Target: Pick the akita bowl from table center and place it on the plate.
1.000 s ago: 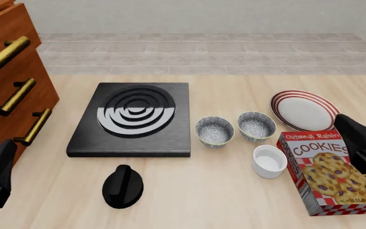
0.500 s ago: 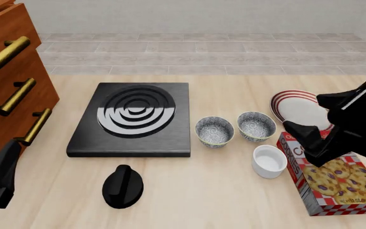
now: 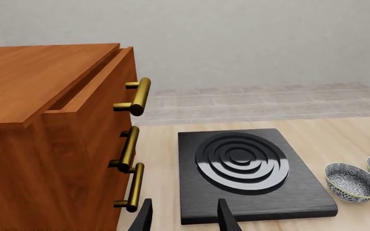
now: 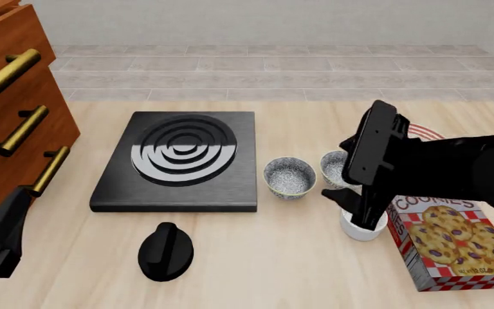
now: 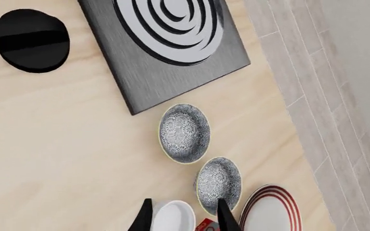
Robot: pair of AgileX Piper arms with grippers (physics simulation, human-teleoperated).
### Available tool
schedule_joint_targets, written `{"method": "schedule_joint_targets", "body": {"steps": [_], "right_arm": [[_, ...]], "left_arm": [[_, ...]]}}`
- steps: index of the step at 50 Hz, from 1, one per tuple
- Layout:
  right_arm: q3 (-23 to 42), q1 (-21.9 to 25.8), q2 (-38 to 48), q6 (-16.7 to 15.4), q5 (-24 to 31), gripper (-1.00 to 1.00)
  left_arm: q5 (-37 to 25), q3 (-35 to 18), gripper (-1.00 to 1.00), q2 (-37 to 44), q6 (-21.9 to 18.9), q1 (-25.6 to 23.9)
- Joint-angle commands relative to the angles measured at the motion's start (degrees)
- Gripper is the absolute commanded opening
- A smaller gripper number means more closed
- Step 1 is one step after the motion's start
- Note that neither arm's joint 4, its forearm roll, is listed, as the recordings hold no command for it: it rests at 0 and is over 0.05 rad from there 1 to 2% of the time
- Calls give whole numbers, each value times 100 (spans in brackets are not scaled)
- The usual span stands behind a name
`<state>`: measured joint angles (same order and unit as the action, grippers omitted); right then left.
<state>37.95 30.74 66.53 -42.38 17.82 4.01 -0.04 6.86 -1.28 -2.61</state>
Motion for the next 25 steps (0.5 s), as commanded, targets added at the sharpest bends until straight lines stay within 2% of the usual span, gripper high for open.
{"method": "schedule_joint_targets", "body": {"steps": [1,5,9,11,15,16,18,19,23,25], "right_arm": [[249,384,1009,-840,44,100],[341,311,1202,-1063,-77,100],[392,309,1371,-1126,-132,100],[256,247,1417,-1405,-313,100],[264,145,1586,-1527,-376,100],[176,70,1632,-1701,-484,100],[174,70,1632,-1702,-486,100],[147,-71,1698,-1856,-640,100],[183,-83,1728,-1867,-656,100],[110,-165,1858,-2065,-919,100]], "left_arm": [[-26,-1,100,-1,-4,-15],[5,-1,100,37,-3,-24],[16,1,100,66,3,-34],[51,1,100,104,5,-30],[41,0,100,94,-40,-26],[8,0,100,51,-168,-36],[2,0,100,45,-168,-36],[-12,1,100,39,-174,-62],[10,1,100,60,-145,-70],[33,1,100,90,-147,-56]]}}
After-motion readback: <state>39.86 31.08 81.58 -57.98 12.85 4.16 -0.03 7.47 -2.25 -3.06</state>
